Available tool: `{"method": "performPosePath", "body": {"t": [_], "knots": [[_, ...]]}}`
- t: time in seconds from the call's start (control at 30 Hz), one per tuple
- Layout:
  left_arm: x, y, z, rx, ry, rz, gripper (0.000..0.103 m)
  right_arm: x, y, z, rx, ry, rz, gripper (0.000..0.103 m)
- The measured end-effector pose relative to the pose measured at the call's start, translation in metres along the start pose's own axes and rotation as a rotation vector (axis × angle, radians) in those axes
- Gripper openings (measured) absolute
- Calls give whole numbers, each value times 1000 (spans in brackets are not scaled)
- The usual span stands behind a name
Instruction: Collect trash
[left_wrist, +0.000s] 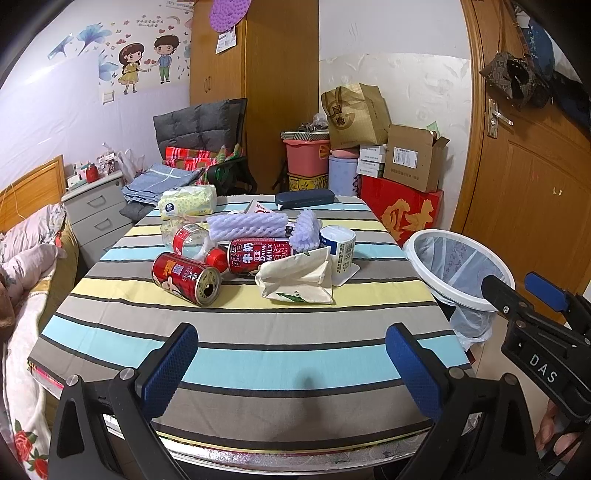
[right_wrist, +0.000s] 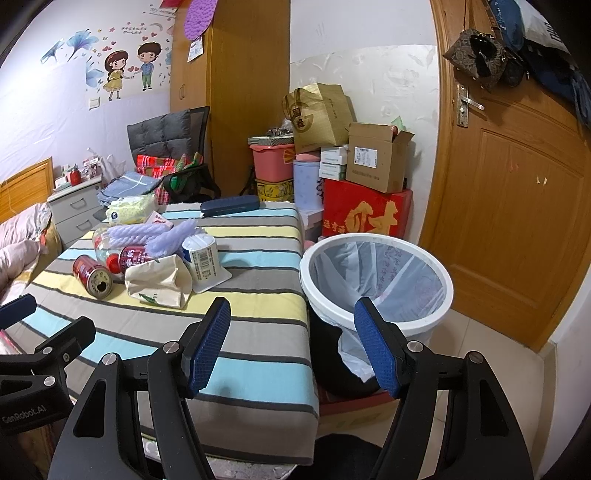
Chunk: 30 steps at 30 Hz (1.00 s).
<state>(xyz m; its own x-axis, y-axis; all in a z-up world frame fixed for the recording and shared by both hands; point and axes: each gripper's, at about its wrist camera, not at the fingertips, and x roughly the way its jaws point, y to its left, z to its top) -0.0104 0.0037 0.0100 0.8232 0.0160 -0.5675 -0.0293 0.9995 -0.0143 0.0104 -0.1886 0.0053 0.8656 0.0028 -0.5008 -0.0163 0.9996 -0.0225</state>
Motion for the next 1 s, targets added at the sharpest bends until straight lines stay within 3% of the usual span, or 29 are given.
{"method": "performPosePath", "body": {"t": [1.0], "knots": [[3,8,0,-14,5,-1,103,1,-2,2,5,-4,-5,71]]}}
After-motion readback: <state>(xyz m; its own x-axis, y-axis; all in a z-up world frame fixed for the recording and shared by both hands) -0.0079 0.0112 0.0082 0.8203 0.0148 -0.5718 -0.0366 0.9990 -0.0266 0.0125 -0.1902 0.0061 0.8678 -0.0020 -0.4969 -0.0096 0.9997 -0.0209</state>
